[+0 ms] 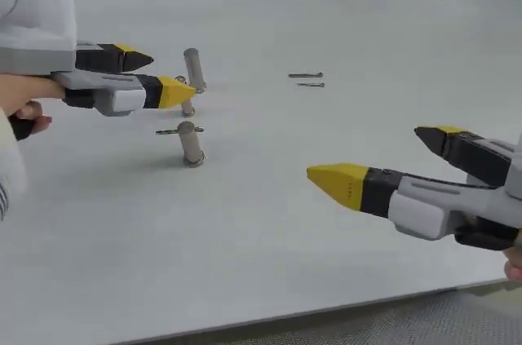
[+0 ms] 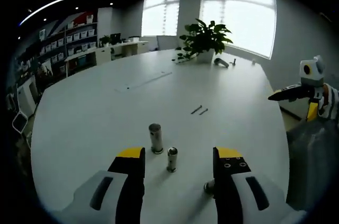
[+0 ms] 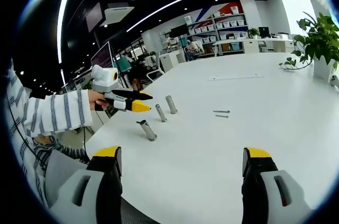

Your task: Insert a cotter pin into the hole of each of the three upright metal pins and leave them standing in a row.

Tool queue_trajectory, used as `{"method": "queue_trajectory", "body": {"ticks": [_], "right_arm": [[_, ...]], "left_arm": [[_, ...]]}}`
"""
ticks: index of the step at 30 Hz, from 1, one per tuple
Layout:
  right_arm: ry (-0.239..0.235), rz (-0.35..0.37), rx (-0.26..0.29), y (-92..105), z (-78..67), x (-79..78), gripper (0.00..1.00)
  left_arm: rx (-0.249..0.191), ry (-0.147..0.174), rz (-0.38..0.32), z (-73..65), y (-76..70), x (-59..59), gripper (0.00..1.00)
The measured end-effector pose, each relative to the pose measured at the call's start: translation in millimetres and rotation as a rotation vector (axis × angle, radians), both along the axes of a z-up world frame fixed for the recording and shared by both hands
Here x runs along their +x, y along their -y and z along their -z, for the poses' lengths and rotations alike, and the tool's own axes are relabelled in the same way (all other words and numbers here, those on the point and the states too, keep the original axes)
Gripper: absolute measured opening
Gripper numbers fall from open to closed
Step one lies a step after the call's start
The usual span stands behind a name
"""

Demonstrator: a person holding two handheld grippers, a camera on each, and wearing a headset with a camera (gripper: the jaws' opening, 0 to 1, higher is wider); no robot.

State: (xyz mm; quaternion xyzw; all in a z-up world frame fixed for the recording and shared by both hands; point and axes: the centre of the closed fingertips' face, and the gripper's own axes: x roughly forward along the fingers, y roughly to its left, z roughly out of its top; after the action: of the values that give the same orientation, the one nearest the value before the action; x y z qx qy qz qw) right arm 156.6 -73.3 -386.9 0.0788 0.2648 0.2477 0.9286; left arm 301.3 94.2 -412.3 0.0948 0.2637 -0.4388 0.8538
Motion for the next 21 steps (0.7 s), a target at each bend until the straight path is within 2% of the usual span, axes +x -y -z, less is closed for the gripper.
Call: {"method": "queue_trajectory", "body": {"ticks": [3, 4, 5, 6, 9, 11, 12, 14, 17, 21], "right_arm": [[-0.003, -0.002, -0.001, -0.1, 1.1, -0.6, 0.93], [-0.006, -0.003, -0.001, -0.3, 1.5, -1.0, 0.93], [-0.010, -0.005, -0.001, -0.7, 2.4, -1.7, 0.92], [-0.012, -0.006, -0.002, -0.9, 2.9, -2.0, 0.92], [-0.016, -0.007, -0.003, -1.7, 3.9, -2.4, 0.91], [-0.016, -0.010, -0.004, -2.4, 4.6, -2.6, 0.90], [-0.020, -0.012, -0.006, -2.8, 5.4, -3.2, 0.90], [-0.023, -0.012, -0.007, -3.1, 6.0, -3.7, 0.89], [-0.028, -0.003, 0.003, -2.0, 7.1, -3.1, 0.88], [-0.039, 0.010, 0.003, 0.5, 9.5, -2.5, 0.87]], "left_arm": [[0.000, -0.013, 0.027, 5.3, 5.1, 3.6, 0.46], [0.009, -0.017, 0.036, 7.6, 6.1, 3.7, 0.43], [0.045, -0.016, 0.064, 12.6, 6.3, 3.3, 0.41], [0.058, -0.020, 0.068, 16.4, 7.4, 4.2, 0.40], [0.073, -0.035, 0.080, 25.4, 6.9, 10.3, 0.38], [0.098, -0.044, 0.082, 32.8, 5.8, 11.7, 0.36], [0.101, -0.048, 0.082, 34.9, 5.6, 12.4, 0.35], [0.072, -0.090, 0.067, 37.8, 7.2, 11.7, 0.30], [0.083, -0.081, 0.080, 40.0, 8.8, 12.0, 0.27], [0.096, -0.088, 0.076, 46.2, 9.1, 13.4, 0.28]]}}
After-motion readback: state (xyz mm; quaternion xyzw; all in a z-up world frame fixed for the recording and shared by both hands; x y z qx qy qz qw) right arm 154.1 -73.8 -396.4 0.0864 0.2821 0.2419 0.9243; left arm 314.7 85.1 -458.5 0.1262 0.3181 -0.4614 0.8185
